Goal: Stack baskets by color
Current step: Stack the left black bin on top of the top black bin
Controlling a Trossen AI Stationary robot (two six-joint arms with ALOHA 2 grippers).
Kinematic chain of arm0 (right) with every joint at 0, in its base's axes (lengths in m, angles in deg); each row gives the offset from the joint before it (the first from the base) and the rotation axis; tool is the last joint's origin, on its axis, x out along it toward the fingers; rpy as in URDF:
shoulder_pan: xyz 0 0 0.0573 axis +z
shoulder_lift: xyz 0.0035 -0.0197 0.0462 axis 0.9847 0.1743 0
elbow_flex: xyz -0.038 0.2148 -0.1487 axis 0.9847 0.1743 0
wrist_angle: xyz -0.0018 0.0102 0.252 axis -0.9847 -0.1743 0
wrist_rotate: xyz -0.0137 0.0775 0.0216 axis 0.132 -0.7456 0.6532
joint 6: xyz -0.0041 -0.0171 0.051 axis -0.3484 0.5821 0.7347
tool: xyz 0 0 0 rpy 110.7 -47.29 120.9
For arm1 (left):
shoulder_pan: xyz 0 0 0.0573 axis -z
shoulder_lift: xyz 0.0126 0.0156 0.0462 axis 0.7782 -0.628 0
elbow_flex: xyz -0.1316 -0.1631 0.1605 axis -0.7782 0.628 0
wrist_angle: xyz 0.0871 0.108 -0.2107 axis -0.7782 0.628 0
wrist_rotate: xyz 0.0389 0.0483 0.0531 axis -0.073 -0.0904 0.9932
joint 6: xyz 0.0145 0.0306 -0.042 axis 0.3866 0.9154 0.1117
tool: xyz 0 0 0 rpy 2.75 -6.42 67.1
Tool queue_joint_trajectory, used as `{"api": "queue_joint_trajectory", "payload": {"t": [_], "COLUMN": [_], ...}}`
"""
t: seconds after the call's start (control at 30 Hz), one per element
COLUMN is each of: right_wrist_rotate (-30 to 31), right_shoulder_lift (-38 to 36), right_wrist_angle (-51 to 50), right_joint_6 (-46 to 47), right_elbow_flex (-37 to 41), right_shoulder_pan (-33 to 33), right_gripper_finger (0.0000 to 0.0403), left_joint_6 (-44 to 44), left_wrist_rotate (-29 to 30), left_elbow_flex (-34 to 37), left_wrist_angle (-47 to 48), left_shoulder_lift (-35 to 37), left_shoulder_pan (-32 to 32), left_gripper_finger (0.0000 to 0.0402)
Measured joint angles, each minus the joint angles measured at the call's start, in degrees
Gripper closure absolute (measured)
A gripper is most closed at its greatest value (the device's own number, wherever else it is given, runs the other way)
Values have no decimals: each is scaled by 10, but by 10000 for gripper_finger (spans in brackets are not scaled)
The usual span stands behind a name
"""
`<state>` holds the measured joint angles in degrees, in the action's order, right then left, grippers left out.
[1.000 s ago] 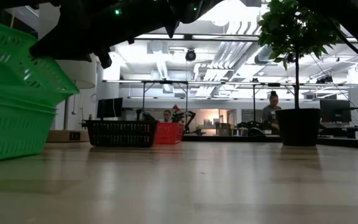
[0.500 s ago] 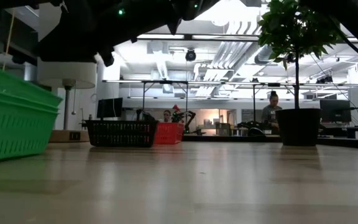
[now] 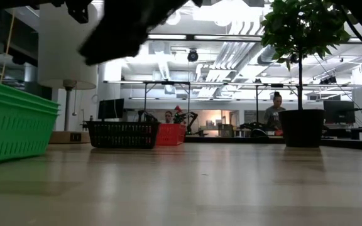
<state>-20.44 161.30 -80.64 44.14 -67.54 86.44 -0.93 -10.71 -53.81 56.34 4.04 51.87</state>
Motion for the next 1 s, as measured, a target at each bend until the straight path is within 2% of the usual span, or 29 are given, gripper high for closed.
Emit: {"api": "queue_joint_trajectory", "payload": {"t": [0.23, 0.37, 0.5, 0.6, 0.77, 1.0], "right_wrist_rotate": [27, 30, 39, 48, 79, 173], "right_shoulder_lift": [-10, -19, -74, -135, -272, -423], "right_wrist_angle": [-241, -267, -235, -143, 80, 465], "right_joint_6": [11, 28, 56, 99, 165, 170], "right_elbow_flex": [3, 60, 183, 300, 465, 656], "right_shoulder_pan": [2, 13, 22, 25, 26, 34], "right_gripper_finger": [195, 195, 195, 195, 195, 195], "left_joint_6": [14, 21, 21, 20, 19, 15], "left_wrist_rotate": [11, 24, 26, 26, 26, 6], "left_elbow_flex": [0, 0, 0, 0, 0, 0], "left_wrist_angle": [4, 4, 9, 14, 16, 19], "left_shoulder_lift": [0, 0, 0, 0, 0, -1], "left_shoulder_pan": [0, 0, 0, 0, 0, 0], "left_gripper_finger": [216, 216, 216, 216, 216, 216]}}
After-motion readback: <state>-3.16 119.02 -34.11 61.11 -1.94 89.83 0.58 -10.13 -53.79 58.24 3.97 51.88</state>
